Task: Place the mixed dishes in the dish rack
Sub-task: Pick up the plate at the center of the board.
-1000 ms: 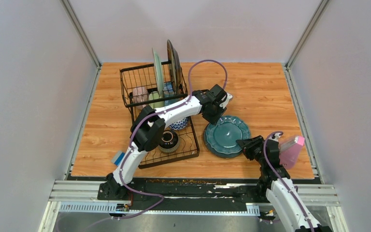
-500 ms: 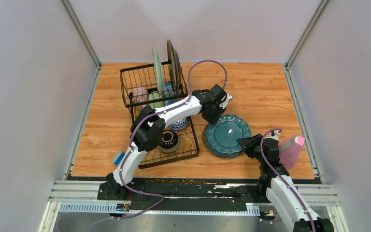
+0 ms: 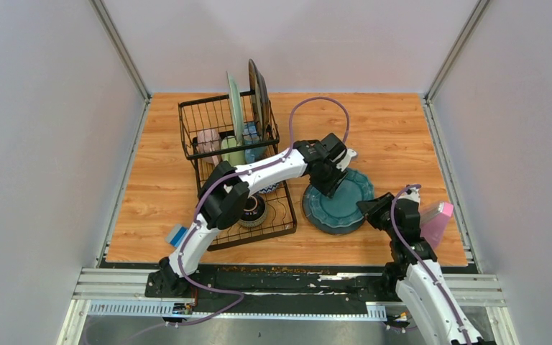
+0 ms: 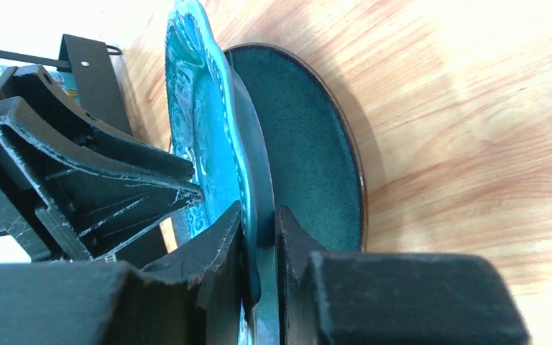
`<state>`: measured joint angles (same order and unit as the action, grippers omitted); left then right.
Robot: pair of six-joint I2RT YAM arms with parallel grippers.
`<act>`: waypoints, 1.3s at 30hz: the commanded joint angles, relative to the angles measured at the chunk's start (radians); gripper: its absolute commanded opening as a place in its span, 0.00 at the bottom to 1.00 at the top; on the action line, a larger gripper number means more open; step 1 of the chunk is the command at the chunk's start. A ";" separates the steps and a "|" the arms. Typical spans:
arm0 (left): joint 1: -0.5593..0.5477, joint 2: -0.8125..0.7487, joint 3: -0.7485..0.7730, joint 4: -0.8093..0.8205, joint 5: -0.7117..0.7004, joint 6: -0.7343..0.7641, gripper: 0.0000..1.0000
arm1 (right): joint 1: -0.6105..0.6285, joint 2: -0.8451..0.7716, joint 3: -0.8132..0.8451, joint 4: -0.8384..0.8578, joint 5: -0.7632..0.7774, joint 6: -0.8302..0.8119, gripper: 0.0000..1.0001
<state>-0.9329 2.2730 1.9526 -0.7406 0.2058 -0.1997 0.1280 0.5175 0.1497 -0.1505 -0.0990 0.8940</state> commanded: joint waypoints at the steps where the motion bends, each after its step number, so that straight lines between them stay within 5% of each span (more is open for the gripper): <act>1: 0.000 -0.024 0.034 0.031 0.022 -0.017 0.45 | 0.003 -0.036 0.108 0.018 0.023 -0.067 0.00; 26: -0.009 -0.125 -0.009 0.087 0.015 0.011 0.61 | 0.002 -0.041 0.236 -0.149 0.168 -0.190 0.00; 33: -0.044 -0.312 -0.184 0.260 0.034 0.050 0.66 | 0.002 -0.069 0.289 -0.177 0.063 -0.139 0.00; 39: -0.054 -0.534 -0.410 0.428 0.053 0.023 0.68 | 0.003 -0.084 0.353 -0.270 0.133 -0.169 0.00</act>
<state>-0.9794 1.9202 1.6501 -0.4938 0.2291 -0.1745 0.1295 0.4759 0.3836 -0.5076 0.0147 0.7113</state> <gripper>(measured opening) 0.675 0.187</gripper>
